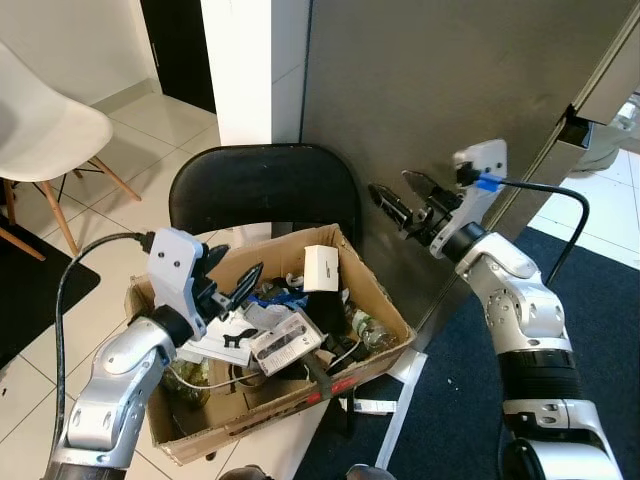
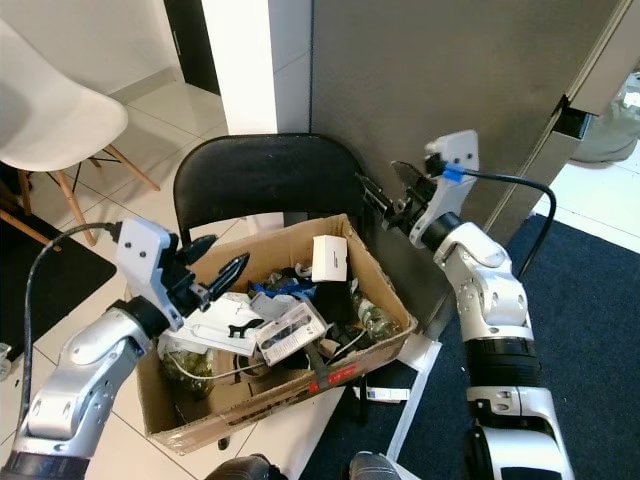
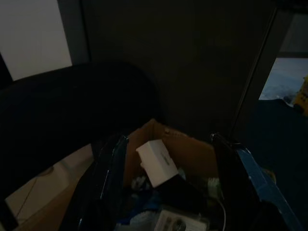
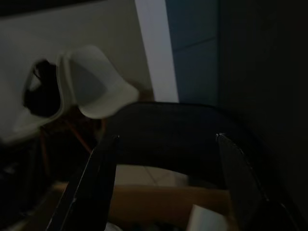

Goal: Picking trash to rubbish bin

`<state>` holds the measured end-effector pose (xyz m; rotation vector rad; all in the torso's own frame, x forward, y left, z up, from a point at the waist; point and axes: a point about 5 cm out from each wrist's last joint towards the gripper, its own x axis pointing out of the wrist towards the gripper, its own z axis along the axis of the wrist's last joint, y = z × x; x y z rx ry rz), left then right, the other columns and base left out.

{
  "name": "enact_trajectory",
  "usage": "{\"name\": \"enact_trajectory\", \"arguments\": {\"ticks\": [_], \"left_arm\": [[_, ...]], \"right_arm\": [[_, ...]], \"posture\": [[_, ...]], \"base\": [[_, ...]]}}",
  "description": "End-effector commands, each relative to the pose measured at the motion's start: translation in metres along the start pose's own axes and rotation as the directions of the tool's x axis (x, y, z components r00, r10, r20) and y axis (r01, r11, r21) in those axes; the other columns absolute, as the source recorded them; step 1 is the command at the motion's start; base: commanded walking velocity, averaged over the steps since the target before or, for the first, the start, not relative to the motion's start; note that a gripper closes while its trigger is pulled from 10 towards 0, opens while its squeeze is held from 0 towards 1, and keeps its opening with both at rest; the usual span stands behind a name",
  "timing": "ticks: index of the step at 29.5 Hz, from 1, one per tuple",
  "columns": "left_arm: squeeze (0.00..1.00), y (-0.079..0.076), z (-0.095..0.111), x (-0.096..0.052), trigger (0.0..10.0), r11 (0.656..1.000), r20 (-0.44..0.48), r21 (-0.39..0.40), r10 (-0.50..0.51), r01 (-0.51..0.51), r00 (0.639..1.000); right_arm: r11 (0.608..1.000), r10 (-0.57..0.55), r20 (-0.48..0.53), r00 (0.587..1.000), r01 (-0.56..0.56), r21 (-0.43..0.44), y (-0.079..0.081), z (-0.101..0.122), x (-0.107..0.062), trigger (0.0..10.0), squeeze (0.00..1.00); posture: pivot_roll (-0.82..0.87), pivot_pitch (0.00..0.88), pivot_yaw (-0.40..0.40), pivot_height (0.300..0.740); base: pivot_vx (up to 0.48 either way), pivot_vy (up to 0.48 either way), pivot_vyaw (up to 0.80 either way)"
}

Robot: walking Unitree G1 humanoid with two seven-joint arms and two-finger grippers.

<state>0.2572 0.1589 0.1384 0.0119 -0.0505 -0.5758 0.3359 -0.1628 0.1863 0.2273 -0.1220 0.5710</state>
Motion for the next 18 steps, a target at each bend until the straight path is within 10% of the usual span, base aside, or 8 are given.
{"name": "enact_trajectory", "arguments": {"ticks": [1, 9, 18], "left_arm": [[0.00, -0.004, 0.005, 0.005, 10.0, 1.000, 0.034, -0.006, 0.002, -0.002, 0.999], [0.00, 0.000, 0.021, 0.014, 10.0, 0.998, 0.130, -0.015, 0.057, -0.055, 0.990], [0.00, -0.004, 0.029, 0.017, 10.0, 0.999, 0.177, -0.015, 0.049, -0.048, 0.983]], "right_arm": [[0.999, 0.026, 0.016, 1.000, -0.027, 0.037, 0.007, 0.000, 0.000, 10.0, 0.00], [0.989, 0.150, -0.026, 0.988, -0.150, 0.015, 0.041, -0.018, 0.006, 10.0, 0.00], [0.987, 0.158, -0.039, 0.987, -0.158, 0.010, 0.041, -0.020, 0.006, 10.0, 0.00]], "posture": [[-0.05, 0.000, -0.031, 0.740], [-0.05, 0.000, -0.031, 0.740], [-0.06, 0.000, -0.029, 0.740]], "base": [[0.000, 0.000, 0.00], [0.000, 0.000, 0.00], [0.000, -0.423, 0.00]]}}
